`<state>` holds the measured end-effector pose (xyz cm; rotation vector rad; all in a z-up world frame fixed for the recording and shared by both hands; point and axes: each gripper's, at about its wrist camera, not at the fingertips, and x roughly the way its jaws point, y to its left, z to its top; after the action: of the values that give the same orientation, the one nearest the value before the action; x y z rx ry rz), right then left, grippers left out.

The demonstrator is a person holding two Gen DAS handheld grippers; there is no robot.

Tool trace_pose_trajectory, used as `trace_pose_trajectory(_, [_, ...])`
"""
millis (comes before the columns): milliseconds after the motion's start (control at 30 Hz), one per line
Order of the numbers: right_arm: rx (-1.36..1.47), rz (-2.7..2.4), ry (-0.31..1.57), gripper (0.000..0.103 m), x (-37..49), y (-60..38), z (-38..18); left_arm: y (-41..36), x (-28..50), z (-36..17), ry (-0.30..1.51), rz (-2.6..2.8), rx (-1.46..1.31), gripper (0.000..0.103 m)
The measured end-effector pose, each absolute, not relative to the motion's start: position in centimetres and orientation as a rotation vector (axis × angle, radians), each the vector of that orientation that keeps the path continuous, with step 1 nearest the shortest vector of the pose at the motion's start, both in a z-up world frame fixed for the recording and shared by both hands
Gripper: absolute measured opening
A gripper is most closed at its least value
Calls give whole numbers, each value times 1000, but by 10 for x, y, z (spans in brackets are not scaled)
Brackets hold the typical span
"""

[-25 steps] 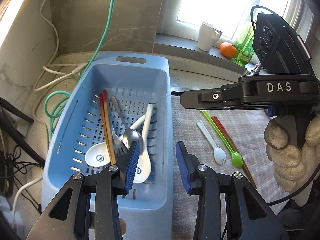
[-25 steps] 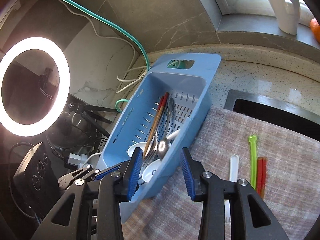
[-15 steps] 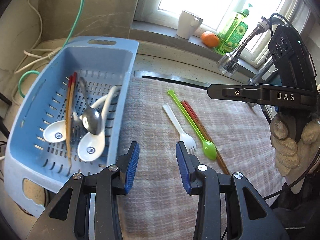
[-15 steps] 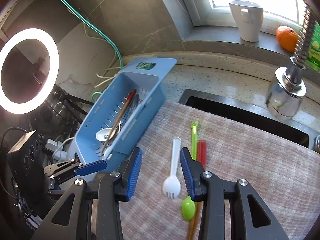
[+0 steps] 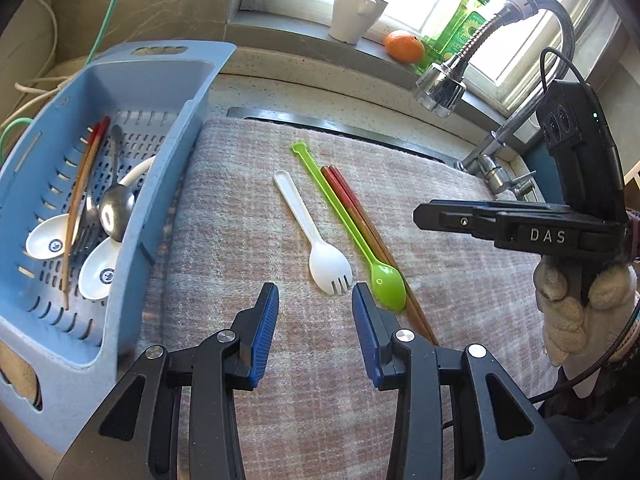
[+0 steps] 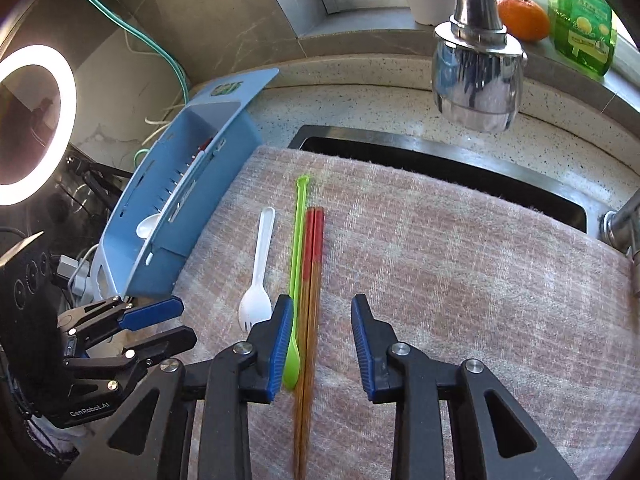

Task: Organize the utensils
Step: 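Move both open grippers back over the remaining utensils, then close the left gripper on the white plastic spork while the right gripper closes on a red-tipped chopstick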

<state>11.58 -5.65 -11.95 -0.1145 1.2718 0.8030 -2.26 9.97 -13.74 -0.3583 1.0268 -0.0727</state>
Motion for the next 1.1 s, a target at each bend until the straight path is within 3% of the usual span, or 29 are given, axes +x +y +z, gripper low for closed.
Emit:
trace_pose_trajectory(433, [-149, 787, 1315, 14, 112, -46, -152, 96, 23, -154, 1065, -48, -355, 37])
trace_pose_trajectory(1100, [-307, 790, 1251, 14, 102, -18, -154, 82, 46, -168, 1106, -21, -255, 37])
